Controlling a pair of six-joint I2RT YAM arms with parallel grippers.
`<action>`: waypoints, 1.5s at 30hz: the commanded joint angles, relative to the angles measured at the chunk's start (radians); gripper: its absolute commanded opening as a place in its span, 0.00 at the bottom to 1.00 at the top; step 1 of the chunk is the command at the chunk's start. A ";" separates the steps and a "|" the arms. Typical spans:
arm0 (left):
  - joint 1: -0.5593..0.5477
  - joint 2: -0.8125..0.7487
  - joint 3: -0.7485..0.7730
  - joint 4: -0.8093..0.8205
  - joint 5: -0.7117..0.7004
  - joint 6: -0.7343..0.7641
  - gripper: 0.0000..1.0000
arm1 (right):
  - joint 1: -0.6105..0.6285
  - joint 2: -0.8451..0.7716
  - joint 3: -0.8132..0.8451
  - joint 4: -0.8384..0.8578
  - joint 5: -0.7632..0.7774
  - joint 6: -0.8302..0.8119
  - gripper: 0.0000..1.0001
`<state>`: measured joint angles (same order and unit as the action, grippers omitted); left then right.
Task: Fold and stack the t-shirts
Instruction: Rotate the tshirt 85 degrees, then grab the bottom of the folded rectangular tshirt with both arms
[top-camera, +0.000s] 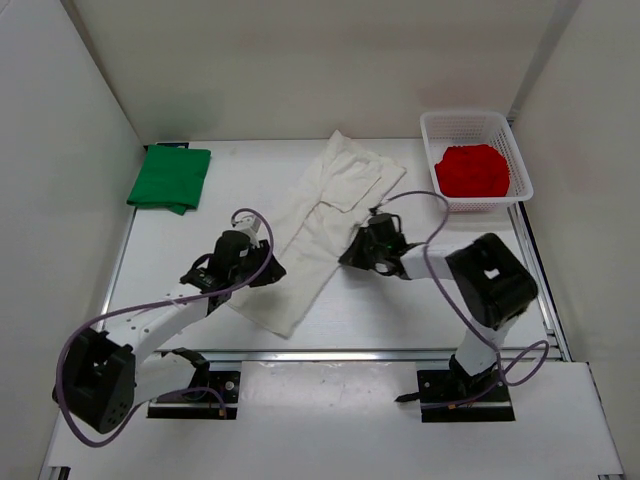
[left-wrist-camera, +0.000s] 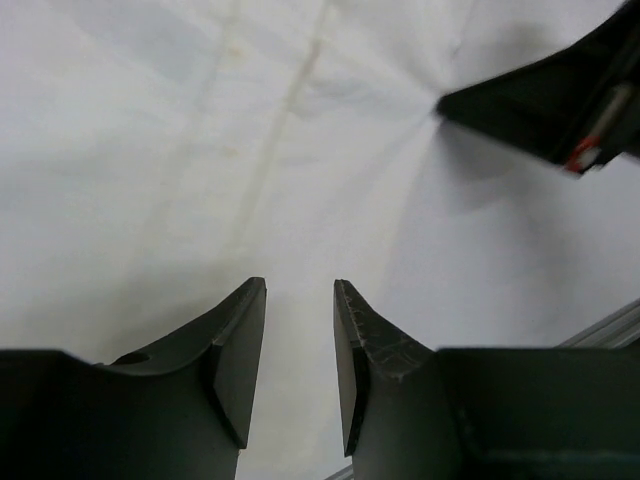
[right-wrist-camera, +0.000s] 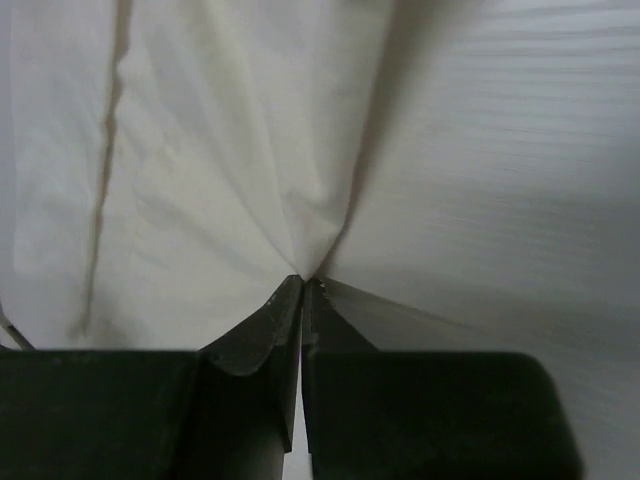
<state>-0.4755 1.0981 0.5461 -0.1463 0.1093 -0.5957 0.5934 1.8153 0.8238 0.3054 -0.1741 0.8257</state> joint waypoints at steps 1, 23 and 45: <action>-0.081 0.061 0.032 0.036 -0.033 -0.010 0.44 | -0.171 -0.143 -0.087 -0.127 -0.046 -0.091 0.00; -0.210 -0.029 -0.109 -0.208 -0.119 0.033 0.59 | -0.049 -0.973 -0.531 -0.584 0.047 -0.060 0.42; -0.322 0.030 -0.123 -0.202 0.001 0.019 0.03 | 0.170 -1.071 -0.611 -0.626 -0.028 0.093 0.00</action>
<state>-0.7914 1.1645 0.4473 -0.3065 0.0895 -0.5762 0.7414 0.7422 0.2008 -0.3229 -0.1894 0.9024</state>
